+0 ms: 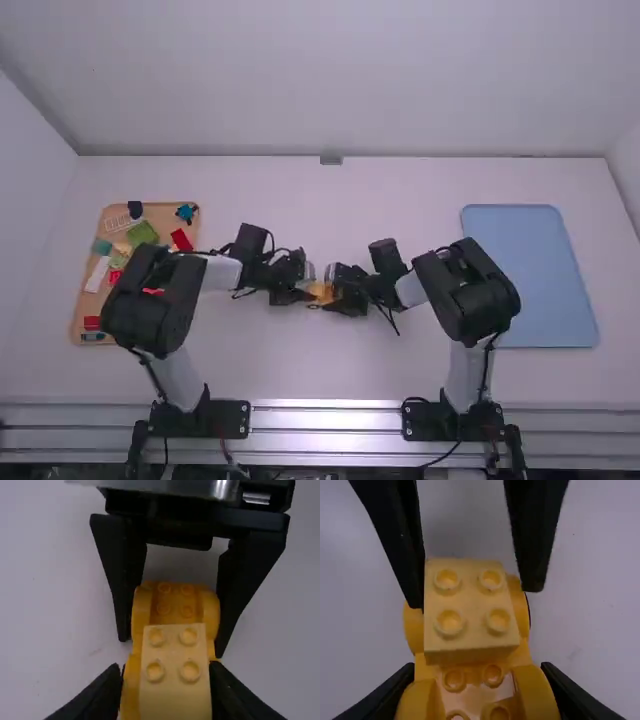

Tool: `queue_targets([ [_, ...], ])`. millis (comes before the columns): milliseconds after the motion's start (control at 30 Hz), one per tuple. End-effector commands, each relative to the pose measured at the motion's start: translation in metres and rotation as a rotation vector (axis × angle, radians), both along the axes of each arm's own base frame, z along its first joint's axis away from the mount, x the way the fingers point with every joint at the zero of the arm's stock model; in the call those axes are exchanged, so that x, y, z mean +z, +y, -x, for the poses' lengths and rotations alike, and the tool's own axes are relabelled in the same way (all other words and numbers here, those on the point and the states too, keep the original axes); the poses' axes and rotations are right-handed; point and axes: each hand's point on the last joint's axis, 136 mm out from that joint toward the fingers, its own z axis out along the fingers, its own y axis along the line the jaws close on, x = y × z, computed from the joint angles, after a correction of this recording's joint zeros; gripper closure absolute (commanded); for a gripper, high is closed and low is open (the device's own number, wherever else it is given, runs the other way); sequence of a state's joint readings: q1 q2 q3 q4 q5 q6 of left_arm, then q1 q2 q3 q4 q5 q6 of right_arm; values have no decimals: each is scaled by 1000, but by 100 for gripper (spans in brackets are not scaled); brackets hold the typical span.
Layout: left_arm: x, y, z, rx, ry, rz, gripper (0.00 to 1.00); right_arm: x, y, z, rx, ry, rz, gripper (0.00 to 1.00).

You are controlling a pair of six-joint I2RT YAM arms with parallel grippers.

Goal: Assemble lego blocks to make yellow taxi

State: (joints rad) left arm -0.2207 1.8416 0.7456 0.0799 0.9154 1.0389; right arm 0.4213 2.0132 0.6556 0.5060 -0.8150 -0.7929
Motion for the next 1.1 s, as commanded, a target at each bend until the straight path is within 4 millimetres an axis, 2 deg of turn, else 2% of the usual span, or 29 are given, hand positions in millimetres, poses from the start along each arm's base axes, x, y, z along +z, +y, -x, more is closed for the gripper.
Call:
queue_targets([
  [0, 8, 0, -2, -3, -32, 12, 62, -5, -2, 0, -4, -7, 31, 59],
  [267, -7, 10, -3, 38, -14, -86, 73, -5, -2, 0, -4, -7, 31, 59],
  [567, -14, 16, -2, 55, 1, -133, 72, -5, -2, 0, -3, -10, 31, 59],
  [767, -20, 21, 1, 67, 27, -171, 57, -5, -2, 0, -3, -10, 31, 58],
  [800, -20, 21, 1, 68, 30, -169, 53, -5, -2, 0, -3, -11, 31, 59],
  [833, -20, 22, 1, 70, 32, -170, 43, -5, -2, 0, -2, -10, 31, 58],
  [867, -20, 22, 1, 72, 34, -170, 40, -5, -2, 0, -2, -10, 31, 58],
  [1067, -19, 21, -1, 75, 27, -165, 36, -5, -2, 0, -4, -8, 31, 58],
])
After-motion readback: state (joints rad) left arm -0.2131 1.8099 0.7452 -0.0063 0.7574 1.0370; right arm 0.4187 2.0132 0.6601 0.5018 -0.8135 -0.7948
